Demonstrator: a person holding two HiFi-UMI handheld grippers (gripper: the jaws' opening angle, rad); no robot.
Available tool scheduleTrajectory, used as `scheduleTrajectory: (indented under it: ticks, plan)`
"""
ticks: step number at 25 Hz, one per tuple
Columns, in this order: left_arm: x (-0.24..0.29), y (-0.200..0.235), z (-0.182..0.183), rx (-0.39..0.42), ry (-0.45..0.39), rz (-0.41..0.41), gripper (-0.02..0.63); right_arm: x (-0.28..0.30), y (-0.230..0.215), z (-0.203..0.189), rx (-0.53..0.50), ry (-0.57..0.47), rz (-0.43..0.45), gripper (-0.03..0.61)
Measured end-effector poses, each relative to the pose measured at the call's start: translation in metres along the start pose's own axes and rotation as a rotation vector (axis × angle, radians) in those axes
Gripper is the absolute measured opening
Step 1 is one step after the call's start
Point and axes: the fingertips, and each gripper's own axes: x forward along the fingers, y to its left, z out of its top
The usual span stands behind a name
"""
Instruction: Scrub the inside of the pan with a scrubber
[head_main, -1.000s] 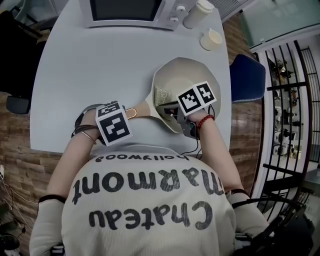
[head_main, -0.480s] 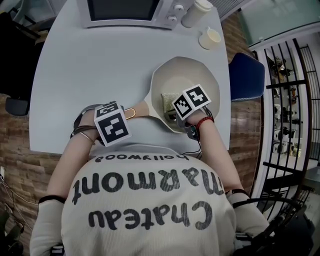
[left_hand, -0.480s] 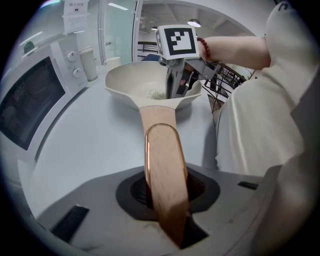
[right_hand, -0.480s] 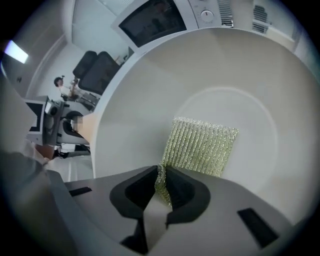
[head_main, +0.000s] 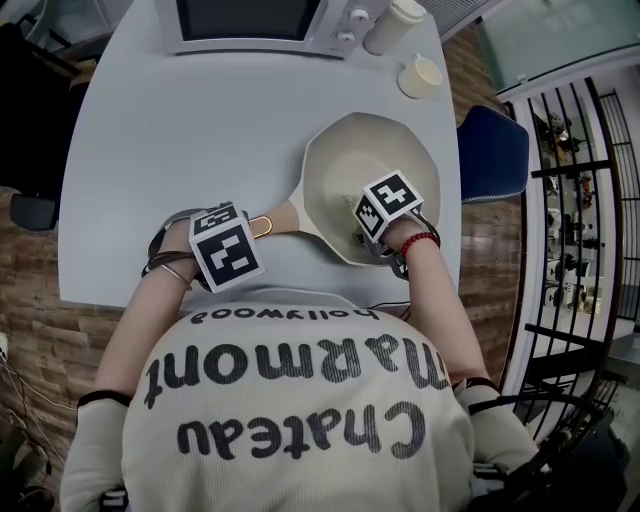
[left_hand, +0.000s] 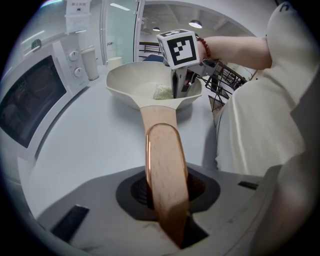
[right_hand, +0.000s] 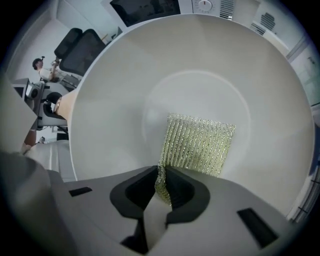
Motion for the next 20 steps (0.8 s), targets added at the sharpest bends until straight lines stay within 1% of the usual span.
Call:
scheduleTrajectory:
  ticks: [3, 7, 10, 15, 20]
  plan:
    - [-0.001, 0.001, 0.001, 0.003, 0.002, 0.004, 0.106, -0.003, -0.018, -0.012, -0.013, 0.052, -0.076, 0.052]
    - [-0.001, 0.005, 0.001, 0.004, 0.0, 0.028, 0.112, -0.009, -0.041, -0.023, -0.06, 0.137, -0.2, 0.052]
    - [-0.001, 0.007, 0.001, 0.008, 0.002, 0.05, 0.112, -0.017, -0.053, -0.033, -0.076, 0.184, -0.246, 0.052]
    - [-0.001, 0.006, 0.001, 0.01, -0.004, 0.049, 0.112, -0.036, -0.068, -0.044, -0.122, 0.239, -0.329, 0.053]
    - [0.001, 0.007, -0.002, 0.007, -0.011, 0.037, 0.112, -0.057, -0.077, -0.049, -0.165, 0.255, -0.396, 0.052]
